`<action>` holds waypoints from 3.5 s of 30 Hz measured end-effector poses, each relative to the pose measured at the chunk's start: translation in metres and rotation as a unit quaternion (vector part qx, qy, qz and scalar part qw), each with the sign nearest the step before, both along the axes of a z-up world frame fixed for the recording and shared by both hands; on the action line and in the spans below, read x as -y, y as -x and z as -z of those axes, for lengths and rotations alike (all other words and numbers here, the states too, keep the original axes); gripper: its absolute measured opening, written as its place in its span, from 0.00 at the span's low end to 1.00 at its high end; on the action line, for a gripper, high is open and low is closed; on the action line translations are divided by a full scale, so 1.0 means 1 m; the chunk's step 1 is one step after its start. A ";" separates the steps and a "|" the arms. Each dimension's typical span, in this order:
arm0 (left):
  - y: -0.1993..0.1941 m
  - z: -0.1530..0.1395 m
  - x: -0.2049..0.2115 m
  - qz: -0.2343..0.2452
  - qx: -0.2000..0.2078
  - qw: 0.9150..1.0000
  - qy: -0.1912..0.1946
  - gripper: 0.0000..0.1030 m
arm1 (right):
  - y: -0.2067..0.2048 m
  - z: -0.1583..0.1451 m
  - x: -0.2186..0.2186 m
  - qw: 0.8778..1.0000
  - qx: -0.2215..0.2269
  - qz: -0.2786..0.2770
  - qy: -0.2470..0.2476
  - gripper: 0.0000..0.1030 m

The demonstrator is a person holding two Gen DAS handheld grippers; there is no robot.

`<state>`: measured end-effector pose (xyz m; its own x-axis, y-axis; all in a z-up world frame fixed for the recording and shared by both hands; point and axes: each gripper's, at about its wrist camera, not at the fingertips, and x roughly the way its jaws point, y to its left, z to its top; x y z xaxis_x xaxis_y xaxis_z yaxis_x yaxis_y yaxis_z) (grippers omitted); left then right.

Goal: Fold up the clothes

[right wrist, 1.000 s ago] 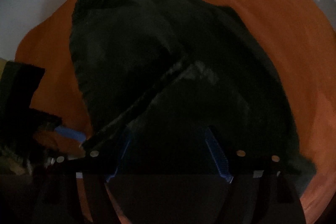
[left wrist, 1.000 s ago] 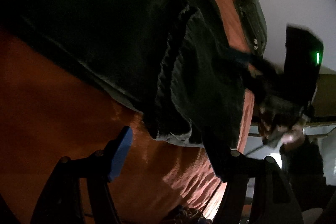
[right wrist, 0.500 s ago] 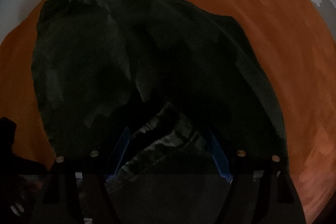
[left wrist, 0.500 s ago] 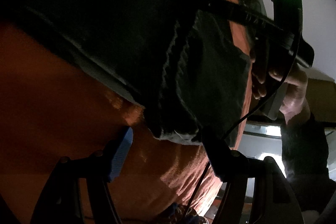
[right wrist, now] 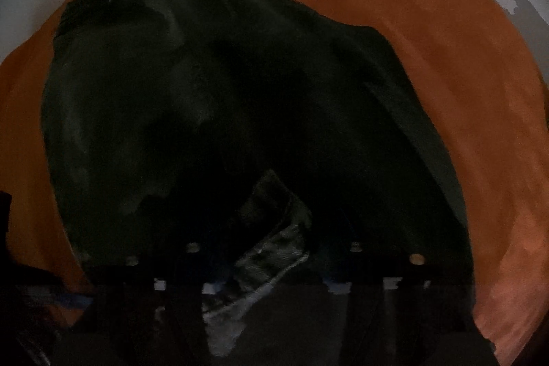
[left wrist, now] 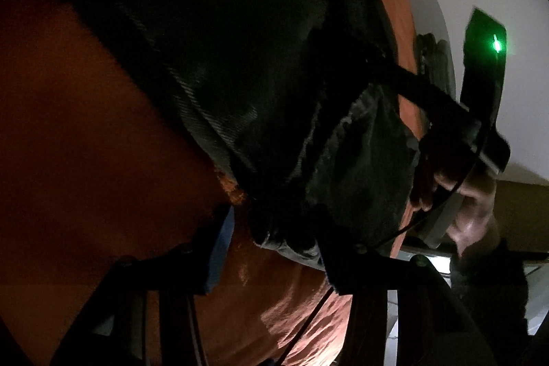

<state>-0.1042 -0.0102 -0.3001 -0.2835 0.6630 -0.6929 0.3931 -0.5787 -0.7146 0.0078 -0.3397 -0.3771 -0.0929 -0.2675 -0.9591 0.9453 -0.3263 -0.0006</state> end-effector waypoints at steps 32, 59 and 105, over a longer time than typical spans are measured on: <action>-0.006 0.002 -0.004 -0.002 -0.004 0.999 -0.035 0.55 | -0.001 -0.029 -0.074 0.997 -0.009 0.043 0.062 0.31; 0.002 -0.050 0.007 0.028 -0.072 0.995 0.063 0.55 | -0.005 -0.092 -0.248 0.960 0.000 0.244 0.135 0.69; 0.022 -0.037 -0.049 0.132 -0.098 0.978 0.133 0.55 | -0.050 -0.005 -0.532 0.807 0.247 0.480 0.238 0.15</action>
<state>-0.1266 0.0389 -0.2626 -0.2715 0.5347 -0.8002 0.0768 -0.8168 -0.5718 0.0579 0.1920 -0.3725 -0.1144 -0.6485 -0.7526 0.1028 -0.7612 0.6403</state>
